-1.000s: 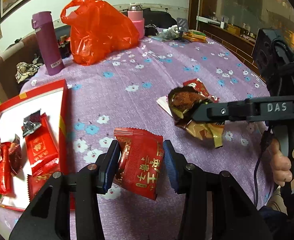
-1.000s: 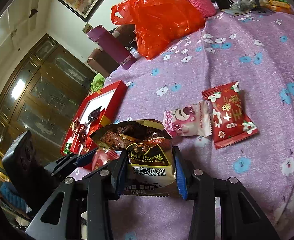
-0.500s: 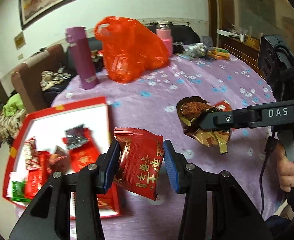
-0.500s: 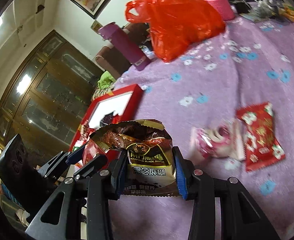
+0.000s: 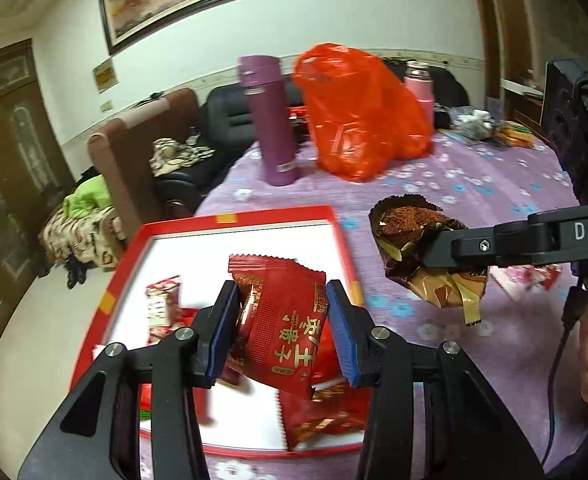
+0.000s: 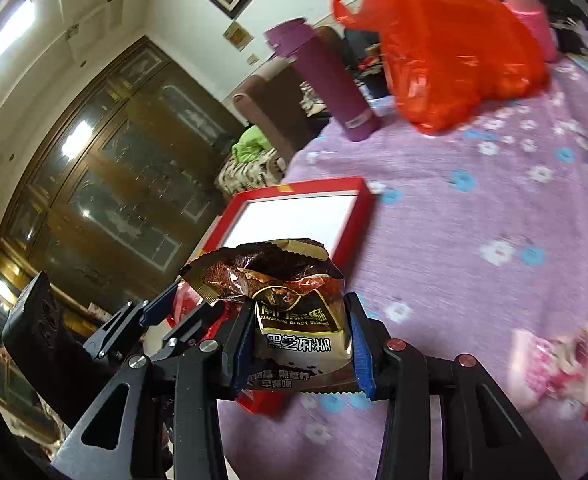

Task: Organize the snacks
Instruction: 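Carry both packets over the white tray and lower them inside, then open both tools to release the packets and return to the pile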

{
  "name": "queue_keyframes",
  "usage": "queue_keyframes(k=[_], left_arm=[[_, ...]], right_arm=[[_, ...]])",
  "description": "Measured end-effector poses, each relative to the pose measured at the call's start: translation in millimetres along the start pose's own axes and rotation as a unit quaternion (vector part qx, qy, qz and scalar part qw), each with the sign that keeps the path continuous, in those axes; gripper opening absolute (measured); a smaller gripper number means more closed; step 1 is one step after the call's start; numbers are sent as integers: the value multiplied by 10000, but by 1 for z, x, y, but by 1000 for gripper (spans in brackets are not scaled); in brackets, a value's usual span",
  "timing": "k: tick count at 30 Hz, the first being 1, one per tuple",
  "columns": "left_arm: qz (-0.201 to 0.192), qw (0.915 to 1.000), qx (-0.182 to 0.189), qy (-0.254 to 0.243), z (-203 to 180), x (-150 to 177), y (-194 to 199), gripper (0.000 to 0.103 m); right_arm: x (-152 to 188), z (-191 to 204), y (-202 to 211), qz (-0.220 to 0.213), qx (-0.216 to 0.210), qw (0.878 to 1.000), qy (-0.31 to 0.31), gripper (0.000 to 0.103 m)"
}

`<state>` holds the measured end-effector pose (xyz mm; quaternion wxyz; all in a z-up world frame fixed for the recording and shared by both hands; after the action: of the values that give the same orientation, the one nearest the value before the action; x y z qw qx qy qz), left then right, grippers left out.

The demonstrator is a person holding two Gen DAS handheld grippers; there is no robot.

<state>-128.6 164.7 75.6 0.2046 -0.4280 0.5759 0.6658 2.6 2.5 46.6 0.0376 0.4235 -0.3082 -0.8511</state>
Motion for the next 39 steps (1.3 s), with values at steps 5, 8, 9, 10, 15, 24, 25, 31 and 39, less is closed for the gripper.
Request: queue_keyframes(k=[5,8,9,10,15,24,25,31,39], left_arm=[[8,9998,-180,118,15,-1,-8,43],[18,9996,-222,153,21,-1,-11,43],[19,9996,-241,161,23,-1,-11,43],[15,9995,-262,160,24,-1,-12,43],[32,9992,-344,184,30,-1,-17,43],[101,9986,-452,235,38,0,-26,43],[106,9986,-471,236,38,0,-27,43],[187,9978,-580,268,43,1,-35,43],[467,9921,-1037,534,58,5,-52,53]], right_arm=[[-10,12,-25,78,-199,9998,52,41],[-12,17,-37,138,-275,9995,70,41],[-12,18,-40,157,-298,9994,69,41],[-12,20,-43,178,-319,9993,63,41],[-15,24,-55,251,-360,9990,81,41],[-18,25,-77,398,-334,9986,93,41],[-18,25,-79,414,-329,9986,89,41],[-18,23,-90,520,-295,9982,56,42],[-19,25,-87,401,-149,9990,156,48]])
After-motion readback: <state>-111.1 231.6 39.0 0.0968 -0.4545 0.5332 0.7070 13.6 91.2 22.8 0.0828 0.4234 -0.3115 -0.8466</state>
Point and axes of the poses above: each gripper's, at about its wrist camera, not at the fingertips, and y roughly against the way its jaws point, z to its left, x to its underside, the point moved 1 cm from there along -y, roughly the way its jaws point, and after that the axes turned 15 degrees about y, right-handed, at the moved point
